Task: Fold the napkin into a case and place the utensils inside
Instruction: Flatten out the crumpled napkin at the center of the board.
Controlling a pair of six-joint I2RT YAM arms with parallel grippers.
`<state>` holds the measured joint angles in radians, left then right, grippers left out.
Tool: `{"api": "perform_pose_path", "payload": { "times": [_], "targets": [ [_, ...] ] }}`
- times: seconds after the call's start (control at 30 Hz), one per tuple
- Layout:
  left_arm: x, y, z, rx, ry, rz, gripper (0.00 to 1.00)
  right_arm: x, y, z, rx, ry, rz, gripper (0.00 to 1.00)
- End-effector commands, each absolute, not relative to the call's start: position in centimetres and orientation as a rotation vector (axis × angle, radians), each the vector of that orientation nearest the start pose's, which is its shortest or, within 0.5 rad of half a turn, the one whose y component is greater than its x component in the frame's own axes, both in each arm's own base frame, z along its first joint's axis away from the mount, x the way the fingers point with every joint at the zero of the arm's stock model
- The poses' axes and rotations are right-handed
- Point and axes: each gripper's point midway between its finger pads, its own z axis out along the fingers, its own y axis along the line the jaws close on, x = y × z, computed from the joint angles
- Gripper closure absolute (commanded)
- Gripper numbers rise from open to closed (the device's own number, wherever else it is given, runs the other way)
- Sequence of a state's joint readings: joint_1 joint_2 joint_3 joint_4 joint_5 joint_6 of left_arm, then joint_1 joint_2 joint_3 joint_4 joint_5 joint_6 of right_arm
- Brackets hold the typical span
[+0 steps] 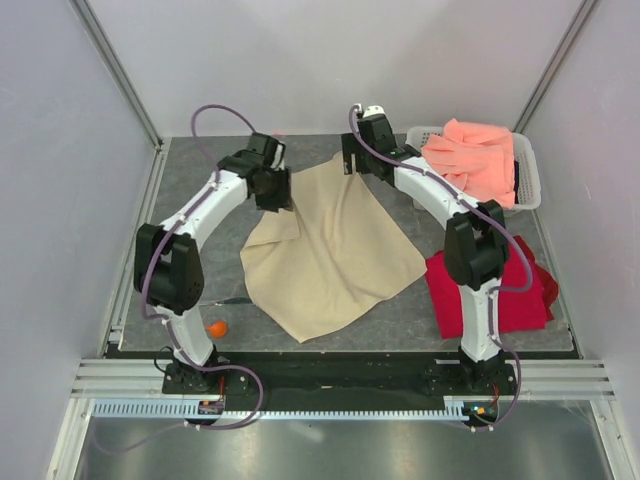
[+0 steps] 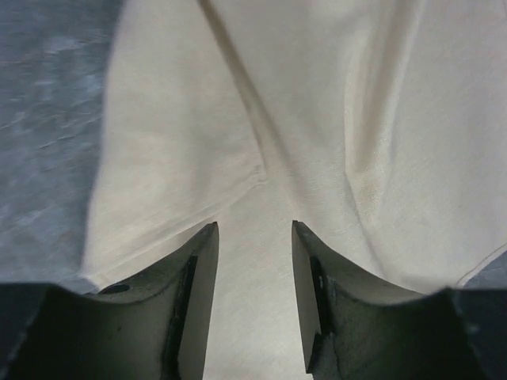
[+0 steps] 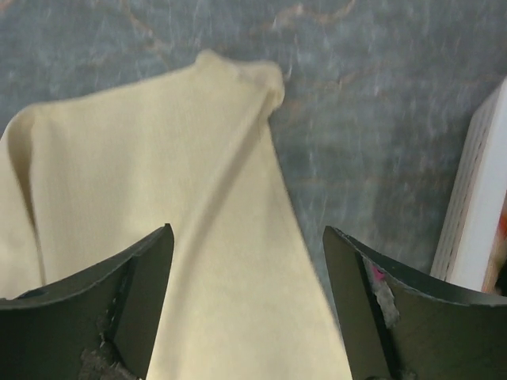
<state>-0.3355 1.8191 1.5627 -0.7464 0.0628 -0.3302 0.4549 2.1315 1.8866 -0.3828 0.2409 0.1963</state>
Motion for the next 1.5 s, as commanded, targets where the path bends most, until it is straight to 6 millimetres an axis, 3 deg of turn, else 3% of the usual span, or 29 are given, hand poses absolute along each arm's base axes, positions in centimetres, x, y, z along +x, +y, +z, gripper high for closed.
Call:
{"api": "perform_pose_path", "payload": {
  "times": [0.0,0.03,0.07,0.17,0.3,0.53,0.63,0.73,0.77,0.83,0.93,0.97,1.0,1.03,1.07,1.1,1.13,1.2,1.27,1.3,1.33,1.37,1.4,1.43,1.47],
  "targets": [
    [40.1,-19.9,8.1,0.115,2.663,-0.274,0.45,49.9,22.6,16.4,-0.111,2.231,0.222,0.2],
    [40.2,-20.2,6.8,0.12,2.681,-0.255,0.44,49.3,22.5,15.8,-0.114,2.248,0.229,0.24],
    [40.4,-20.4,6.5,0.121,2.677,-0.225,0.43,48.8,22.9,15.5,-0.128,2.255,0.27,0.31],
    [40.9,-20.2,5.7,0.101,2.668,-0.144,0.43,46.9,22.6,13.6,-0.147,2.293,0.29,0.38],
    [41.2,-19.3,5.8,0.095,2.595,-0.03,0.43,44.3,22.0,11.5,-0.157,2.331,0.318,0.41],
    [41.4,-19.7,4.3,0.087,2.6,-0.046,0.48,42.7,21.2,9.1,-0.148,2.36,0.308,0.47],
    [41.2,-19.2,3.6,0.076,2.612,-0.014,0.58,42.4,20.8,7.8,-0.148,2.383,0.282,0.49],
    [41.6,-18.7,4.5,0.061,2.587,0.015,0.81,42.1,20.5,6.7,-0.137,2.407,0.265,0.54],
    [42.2,-18.5,5.3,0.053,2.561,0.033,0.97,41.9,20.3,6.2,-0.131,2.418,0.252,0.56],
    [42.8,-17.6,6.3,0.056,2.539,0.072,0.98,41.8,19.9,5.7,-0.124,2.424,0.226,0.59],
    [45.5,-14.4,8.9,-0.005,2.498,0.171,0.98,41.8,18.9,5.2,-0.093,2.432,0.184,0.64],
    [46.7,-11.1,9.4,-0.086,2.486,0.235,0.98,41.9,18.5,5.1,-0.082,2.433,0.171,0.66],
    [47.5,-9.3,9.7,-0.132,2.483,0.262,0.98,42.0,18.3,5.0,-0.08,2.435,0.166,0.66],
    [49.1,-5.8,11.1,-0.23,2.456,0.283,0.98,42.0,18.3,4.9,-0.076,2.437,0.163,0.67],
    [49.8,-4.2,10.4,-0.263,2.475,0.307,0.98,42.1,18.1,4.7,-0.07,2.442,0.153,0.67],
    [50.3,-2.8,10.9,-0.302,2.473,0.325,0.98,42.1,18.0,4.5,-0.067,2.448,0.15,0.69],
    [51.3,-0.8,12.7,-0.358,2.444,0.336,0.98,42.0,18.0,4.4,-0.067,2.457,0.148,0.69],
    [51.9,0.2,14.2,-0.37,2.415,0.336,0.65,42.0,18.1,4.2,-0.065,2.464,0.149,0.7],
    [51.6,-0.1,16.0,-0.367,2.388,0.297,0.4,42.1,18.2,4.5,-0.066,2.458,0.159,0.7],
    [51.4,-0.5,16.5,-0.37,2.386,0.262,0.37,42.2,18.3,4.7,-0.074,2.453,0.163,0.69],
    [50.5,-1.4,15.5,-0.365,2.423,0.209,0.33,42.5,18.5,4.9,-0.075,2.443,0.167,0.68],
    [50.0,-2.1,16.5,-0.396,2.402,0.152,0.32,43.0,18.7,5.0,-0.075,2.438,0.169,0.66],
    [49.5,-2.7,16.2,-0.401,2.409,0.111,0.32,43.4,19.2,5.2,-0.085,2.435,0.19,0.66],
    [48.1,-4.2,14.3,-0.381,2.466,0.04,0.33,43.7,19.5,5.4,-0.098,2.432,0.206,0.63],
    [48.2,-5.2,14.3,-0.394,2.442,-0.019,0.37,44.5,20.2,5.7,-0.108,2.419,0.222,0.61]
  ]
}}
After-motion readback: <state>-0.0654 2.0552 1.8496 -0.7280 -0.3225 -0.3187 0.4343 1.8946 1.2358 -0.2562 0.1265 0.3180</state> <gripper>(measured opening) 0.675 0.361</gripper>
